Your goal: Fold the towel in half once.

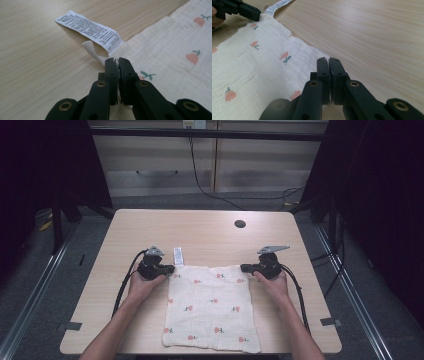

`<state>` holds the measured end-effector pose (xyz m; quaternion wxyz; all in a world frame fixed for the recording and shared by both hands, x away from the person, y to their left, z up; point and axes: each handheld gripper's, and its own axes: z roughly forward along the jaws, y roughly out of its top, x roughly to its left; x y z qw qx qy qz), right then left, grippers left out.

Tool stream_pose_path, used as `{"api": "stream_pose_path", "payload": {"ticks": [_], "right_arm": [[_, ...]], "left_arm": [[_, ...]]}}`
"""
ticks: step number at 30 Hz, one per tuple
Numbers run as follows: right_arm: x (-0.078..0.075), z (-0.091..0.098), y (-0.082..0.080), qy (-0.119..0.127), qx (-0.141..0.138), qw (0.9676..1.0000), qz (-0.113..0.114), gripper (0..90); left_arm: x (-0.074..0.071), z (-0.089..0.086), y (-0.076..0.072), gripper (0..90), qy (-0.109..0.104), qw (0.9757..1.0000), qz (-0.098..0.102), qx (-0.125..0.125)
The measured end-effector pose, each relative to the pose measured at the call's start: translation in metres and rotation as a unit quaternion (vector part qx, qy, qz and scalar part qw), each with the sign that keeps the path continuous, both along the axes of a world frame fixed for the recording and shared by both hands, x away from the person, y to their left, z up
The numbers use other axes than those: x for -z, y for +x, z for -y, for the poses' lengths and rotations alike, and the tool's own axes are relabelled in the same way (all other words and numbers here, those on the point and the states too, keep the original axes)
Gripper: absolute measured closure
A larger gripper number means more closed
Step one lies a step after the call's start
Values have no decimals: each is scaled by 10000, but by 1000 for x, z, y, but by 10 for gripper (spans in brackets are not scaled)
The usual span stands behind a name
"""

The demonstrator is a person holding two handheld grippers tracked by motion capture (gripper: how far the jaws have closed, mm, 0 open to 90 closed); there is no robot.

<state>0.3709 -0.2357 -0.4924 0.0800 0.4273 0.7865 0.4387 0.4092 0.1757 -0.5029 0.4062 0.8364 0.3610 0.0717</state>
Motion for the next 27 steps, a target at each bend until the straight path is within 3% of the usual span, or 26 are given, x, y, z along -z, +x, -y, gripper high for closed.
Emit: {"api": "stream_pose_path", "payload": {"ticks": [5,8,13,17,23,27], "right_arm": [[-7,4,1,58,64,9999,87,877],[-14,7,1,150,83,9997,173,877],[-27,7,0,172,62,9994,308,877],[-37,7,-1,212,32,9989,423,877],[-57,10,-1,261,47,9976,642,877],[-73,14,-1,264,52,9965,796,877]], "left_arm": [[-17,-6,-1,865,-410,9991,109,-40],[-31,-10,-4,866,-740,9969,251,-39],[-46,-11,-7,868,-677,9967,447,-32],[-57,-15,-6,867,-911,9947,477,-10],[-85,-16,-2,867,-1142,9911,688,9],[-107,-14,-6,868,-1323,9867,946,81]]}}
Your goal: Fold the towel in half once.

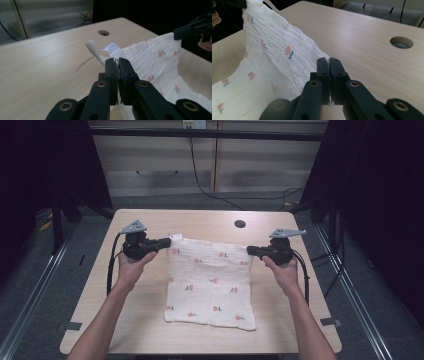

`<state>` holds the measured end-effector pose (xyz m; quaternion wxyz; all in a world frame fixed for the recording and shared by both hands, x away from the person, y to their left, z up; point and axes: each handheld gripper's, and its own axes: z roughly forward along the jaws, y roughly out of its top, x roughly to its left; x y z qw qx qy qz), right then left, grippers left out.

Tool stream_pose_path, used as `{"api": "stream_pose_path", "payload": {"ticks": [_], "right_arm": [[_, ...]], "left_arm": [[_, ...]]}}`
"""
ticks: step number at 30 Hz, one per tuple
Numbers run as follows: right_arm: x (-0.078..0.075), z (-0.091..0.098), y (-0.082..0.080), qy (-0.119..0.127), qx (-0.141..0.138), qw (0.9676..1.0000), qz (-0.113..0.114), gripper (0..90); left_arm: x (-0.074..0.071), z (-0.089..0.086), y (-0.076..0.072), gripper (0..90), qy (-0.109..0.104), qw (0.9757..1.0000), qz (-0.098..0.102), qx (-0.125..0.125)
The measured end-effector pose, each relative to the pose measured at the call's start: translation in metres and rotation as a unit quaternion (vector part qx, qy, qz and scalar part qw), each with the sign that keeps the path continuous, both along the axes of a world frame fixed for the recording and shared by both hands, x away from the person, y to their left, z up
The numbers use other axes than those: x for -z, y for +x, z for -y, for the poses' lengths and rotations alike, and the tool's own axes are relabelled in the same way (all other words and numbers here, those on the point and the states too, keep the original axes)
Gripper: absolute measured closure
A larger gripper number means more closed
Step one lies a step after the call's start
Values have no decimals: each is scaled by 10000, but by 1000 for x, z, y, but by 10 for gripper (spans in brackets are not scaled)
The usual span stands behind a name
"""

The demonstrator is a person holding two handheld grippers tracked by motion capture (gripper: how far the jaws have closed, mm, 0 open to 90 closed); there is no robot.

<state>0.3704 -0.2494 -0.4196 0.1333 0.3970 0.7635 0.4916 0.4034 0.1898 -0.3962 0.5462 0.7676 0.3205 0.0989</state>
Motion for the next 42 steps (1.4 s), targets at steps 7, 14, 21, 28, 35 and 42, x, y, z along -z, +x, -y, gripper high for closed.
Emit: {"api": "stream_pose_path", "payload": {"ticks": [7,14,21,28,35,42], "right_arm": [[-6,3,-14,-16,-130,9998,133,877],[10,2,-34,-136,-324,9994,12,877],[21,-2,-52,-140,-453,9989,-38,875],[29,-3,-75,-235,-566,9981,-109,872],[35,-2,-98,-217,-663,9973,-207,866],[52,-5,-104,-287,-719,9959,-461,866]], "left_arm": [[9,-3,-13,867,185,9997,58,115],[35,-10,-32,867,135,9997,-75,194],[44,-10,-48,866,325,9989,-71,317],[54,-10,-65,866,474,9977,-118,460],[47,-9,-80,865,545,9964,-93,641],[71,-12,-86,865,700,9946,-373,674]]}}
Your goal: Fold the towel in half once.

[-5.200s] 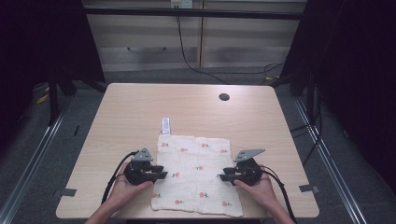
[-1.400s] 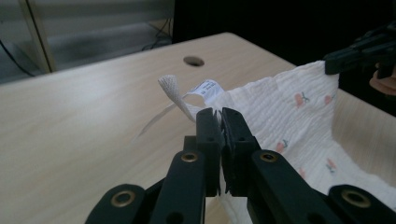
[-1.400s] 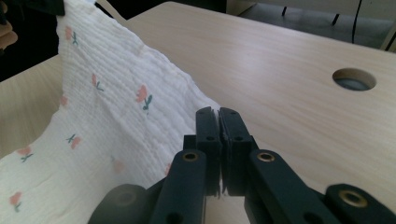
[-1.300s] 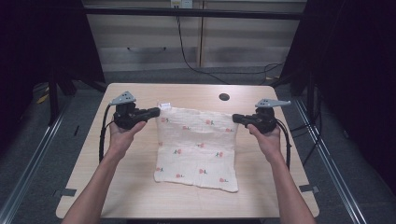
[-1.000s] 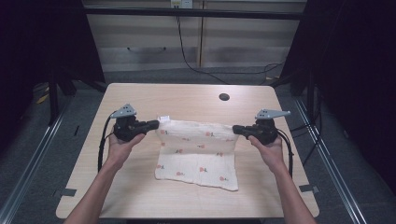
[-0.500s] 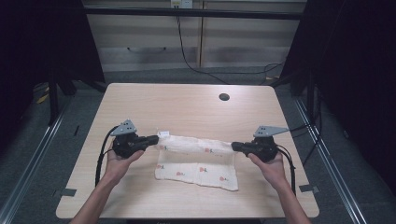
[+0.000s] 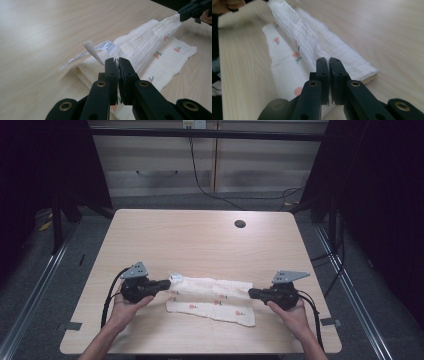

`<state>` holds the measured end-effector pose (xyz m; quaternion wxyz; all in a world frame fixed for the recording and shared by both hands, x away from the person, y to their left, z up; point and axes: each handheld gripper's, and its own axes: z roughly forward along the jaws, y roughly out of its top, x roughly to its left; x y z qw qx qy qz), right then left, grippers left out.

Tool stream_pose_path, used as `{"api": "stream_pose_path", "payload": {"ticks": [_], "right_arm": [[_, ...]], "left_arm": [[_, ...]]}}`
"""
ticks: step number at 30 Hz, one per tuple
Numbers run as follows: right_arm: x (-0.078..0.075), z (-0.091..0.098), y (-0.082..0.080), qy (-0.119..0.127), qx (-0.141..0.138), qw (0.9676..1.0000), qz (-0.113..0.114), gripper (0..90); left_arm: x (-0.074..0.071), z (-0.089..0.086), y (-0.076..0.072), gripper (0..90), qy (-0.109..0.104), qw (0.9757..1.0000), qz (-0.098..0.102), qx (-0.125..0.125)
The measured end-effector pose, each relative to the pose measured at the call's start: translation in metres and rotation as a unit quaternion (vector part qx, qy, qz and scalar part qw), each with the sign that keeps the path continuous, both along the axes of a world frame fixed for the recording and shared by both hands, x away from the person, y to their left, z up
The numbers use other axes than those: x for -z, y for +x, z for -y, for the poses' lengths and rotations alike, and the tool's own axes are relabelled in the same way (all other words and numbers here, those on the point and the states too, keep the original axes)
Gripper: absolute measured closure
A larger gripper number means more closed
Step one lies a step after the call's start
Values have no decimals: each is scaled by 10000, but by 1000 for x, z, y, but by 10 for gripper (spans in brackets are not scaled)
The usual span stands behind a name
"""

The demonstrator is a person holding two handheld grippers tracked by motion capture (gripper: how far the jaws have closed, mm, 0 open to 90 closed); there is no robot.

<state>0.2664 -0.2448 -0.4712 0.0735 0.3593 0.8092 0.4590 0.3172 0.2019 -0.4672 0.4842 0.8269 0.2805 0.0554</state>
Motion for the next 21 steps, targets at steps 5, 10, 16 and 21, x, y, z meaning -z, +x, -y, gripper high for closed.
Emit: {"api": "stream_pose_path", "payload": {"ticks": [5,10,16,21], "right_arm": [[-3,-2,-6,11,-56,10000,-42,857],[2,-3,-15,-10,-64,9999,-157,839],[13,-2,-20,-79,-65,9997,-219,825],[17,0,-24,-25,-105,9996,-279,770]], "left_arm": [[-7,-7,-8,862,-34,10000,62,32],[8,-5,-15,861,89,9998,-54,140],[18,3,-20,861,249,9992,-148,284],[20,-2,-24,849,181,9991,-218,310]]}}
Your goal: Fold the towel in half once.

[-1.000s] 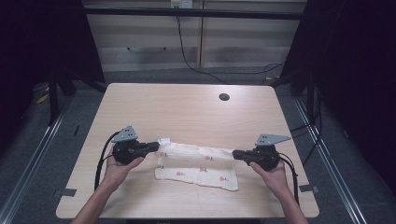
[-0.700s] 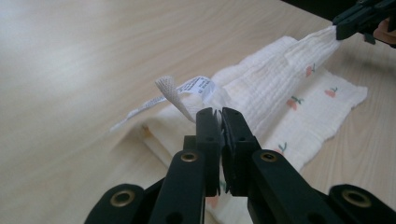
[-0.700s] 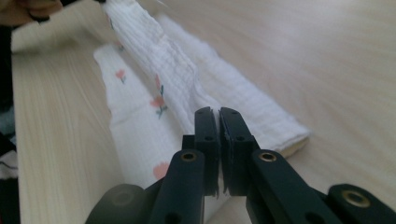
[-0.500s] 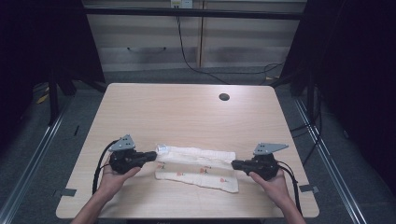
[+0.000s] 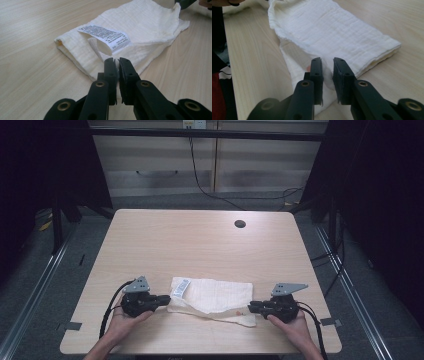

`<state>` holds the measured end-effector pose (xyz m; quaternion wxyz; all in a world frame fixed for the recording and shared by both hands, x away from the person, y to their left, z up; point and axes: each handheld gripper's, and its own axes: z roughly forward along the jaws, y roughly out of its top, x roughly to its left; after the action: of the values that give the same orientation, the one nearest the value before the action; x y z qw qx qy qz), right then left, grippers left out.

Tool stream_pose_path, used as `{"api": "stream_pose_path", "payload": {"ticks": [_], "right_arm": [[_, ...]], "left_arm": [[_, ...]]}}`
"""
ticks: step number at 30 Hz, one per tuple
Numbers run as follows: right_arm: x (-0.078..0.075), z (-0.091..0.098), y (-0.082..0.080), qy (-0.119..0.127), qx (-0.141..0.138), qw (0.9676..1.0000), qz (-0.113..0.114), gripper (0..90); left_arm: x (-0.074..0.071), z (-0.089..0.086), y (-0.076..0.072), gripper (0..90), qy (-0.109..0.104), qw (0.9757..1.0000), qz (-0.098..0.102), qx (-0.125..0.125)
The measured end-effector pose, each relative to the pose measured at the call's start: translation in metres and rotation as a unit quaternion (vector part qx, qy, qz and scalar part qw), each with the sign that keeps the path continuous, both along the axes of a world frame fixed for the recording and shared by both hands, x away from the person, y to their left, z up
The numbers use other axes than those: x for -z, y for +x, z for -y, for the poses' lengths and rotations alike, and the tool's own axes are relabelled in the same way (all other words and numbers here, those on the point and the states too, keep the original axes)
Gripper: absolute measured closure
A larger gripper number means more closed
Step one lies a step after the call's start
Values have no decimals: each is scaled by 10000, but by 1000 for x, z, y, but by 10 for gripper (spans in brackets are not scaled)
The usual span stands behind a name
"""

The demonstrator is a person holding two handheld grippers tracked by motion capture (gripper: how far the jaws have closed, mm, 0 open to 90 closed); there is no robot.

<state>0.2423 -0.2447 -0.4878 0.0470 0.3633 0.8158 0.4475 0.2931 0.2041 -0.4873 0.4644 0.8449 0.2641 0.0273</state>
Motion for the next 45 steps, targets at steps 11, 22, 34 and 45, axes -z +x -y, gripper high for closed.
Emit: {"api": "stream_pose_path", "payload": {"ticks": [11,22,34,45], "right_arm": [[-2,0,-2,-11,101,9999,-20,654],[-14,10,26,-26,402,9991,147,696],[-1,-1,79,-289,582,9978,106,714],[16,1,90,-332,601,9976,-132,675]], "left_arm": [[-8,-14,0,802,-277,9994,93,-165],[-13,2,26,782,-106,9995,118,-259],[15,39,49,796,518,9986,-88,-107],[18,37,47,799,555,9984,-70,-96]]}}
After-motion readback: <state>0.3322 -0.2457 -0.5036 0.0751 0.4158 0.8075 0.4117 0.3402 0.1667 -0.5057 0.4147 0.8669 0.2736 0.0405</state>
